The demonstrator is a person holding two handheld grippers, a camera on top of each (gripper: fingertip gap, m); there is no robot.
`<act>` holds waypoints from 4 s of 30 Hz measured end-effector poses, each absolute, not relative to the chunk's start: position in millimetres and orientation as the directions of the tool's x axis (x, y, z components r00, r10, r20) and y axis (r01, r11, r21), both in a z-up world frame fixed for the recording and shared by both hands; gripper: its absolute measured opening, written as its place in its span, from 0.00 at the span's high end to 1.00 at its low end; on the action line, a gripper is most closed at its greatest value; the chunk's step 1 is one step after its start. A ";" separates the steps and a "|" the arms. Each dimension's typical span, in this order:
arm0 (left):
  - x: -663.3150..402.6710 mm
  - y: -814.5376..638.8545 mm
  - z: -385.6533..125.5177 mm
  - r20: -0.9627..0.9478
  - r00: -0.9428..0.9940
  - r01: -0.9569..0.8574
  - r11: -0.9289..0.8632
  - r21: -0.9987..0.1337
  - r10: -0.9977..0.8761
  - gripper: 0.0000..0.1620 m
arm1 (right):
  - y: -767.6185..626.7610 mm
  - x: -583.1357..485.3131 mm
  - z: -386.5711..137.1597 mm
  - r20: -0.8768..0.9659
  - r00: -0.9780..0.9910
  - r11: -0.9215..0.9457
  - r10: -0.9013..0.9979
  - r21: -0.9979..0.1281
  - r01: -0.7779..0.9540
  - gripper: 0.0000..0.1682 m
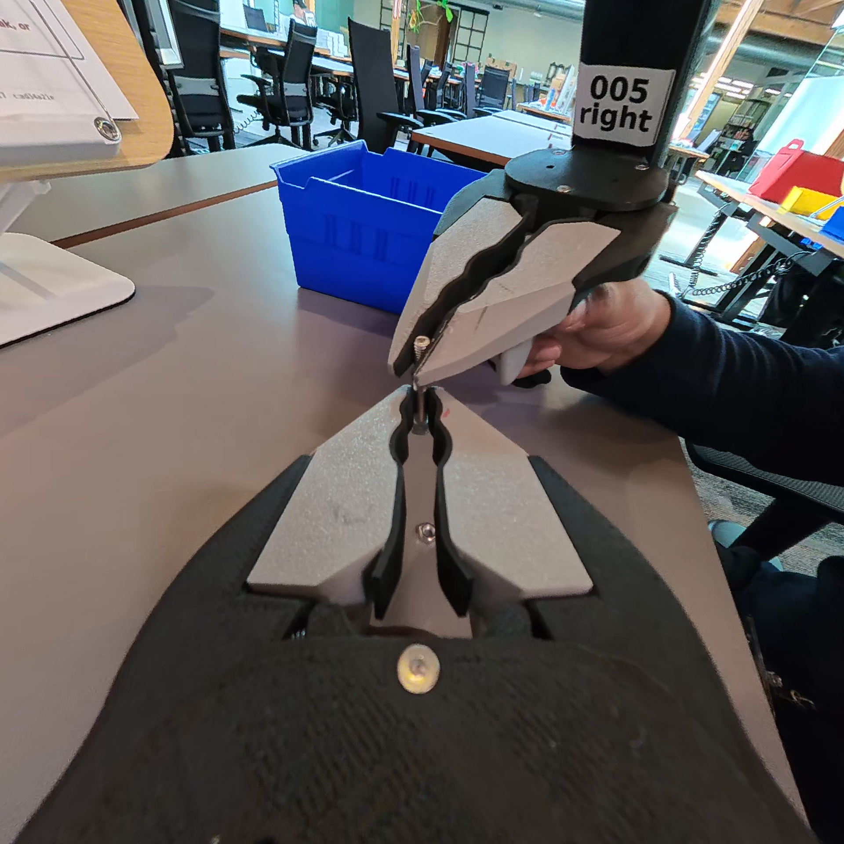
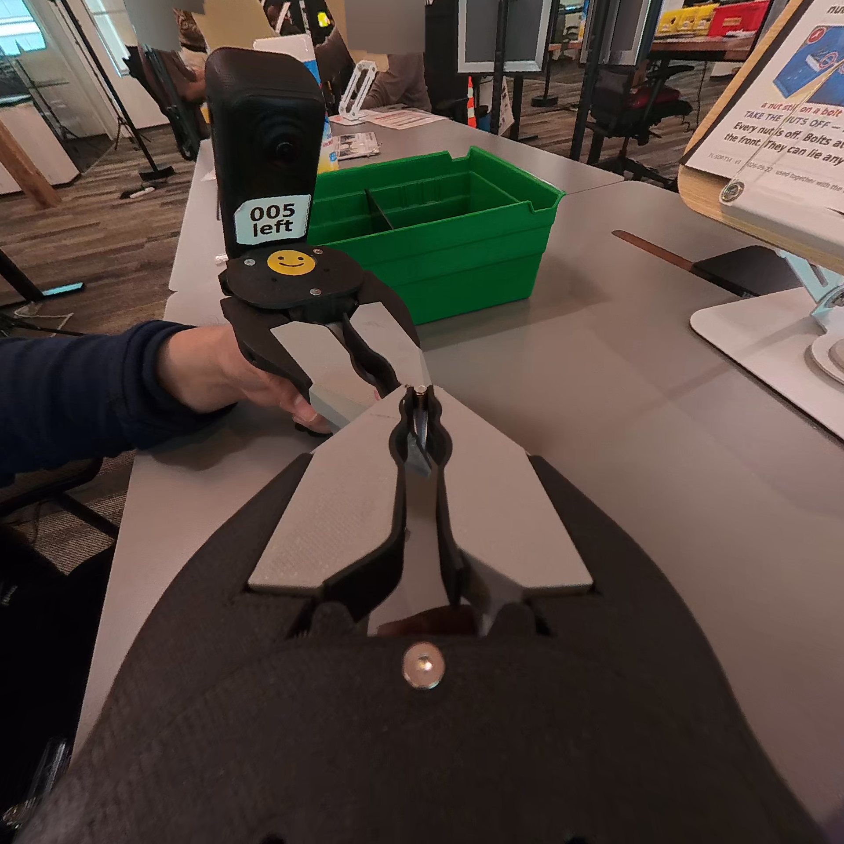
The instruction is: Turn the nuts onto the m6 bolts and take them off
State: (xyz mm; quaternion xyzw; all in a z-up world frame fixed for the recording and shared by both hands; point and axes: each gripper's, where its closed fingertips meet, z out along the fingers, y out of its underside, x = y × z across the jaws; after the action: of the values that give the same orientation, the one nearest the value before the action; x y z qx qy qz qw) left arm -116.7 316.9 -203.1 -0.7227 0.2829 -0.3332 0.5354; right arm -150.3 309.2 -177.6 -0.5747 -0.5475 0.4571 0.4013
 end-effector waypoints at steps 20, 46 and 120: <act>-152.2 332.8 -206.5 0.122 0.709 -0.067 -0.239 -0.969 -0.694 0.98 | 283.7 -129.6 -274.8 0.013 -0.032 0.031 0.999 -0.743 0.668 0.90; -148.2 331.6 -214.2 0.099 0.712 -0.124 -0.264 -0.957 -0.695 0.98 | 288.5 -134.2 -286.6 0.027 0.012 0.011 1.000 -0.723 0.691 0.96; -115.8 313.8 -227.1 0.032 0.626 -0.263 -0.250 -0.932 -0.779 0.98 | 305.6 -135.1 -192.9 0.039 -0.082 0.087 0.996 -0.664 0.742 0.96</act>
State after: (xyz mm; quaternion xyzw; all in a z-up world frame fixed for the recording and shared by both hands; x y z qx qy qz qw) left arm -115.8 313.8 -227.1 -0.7478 0.3484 -0.2563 0.5037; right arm -135.1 305.6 -192.9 -0.6280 -0.6919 0.2493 0.2543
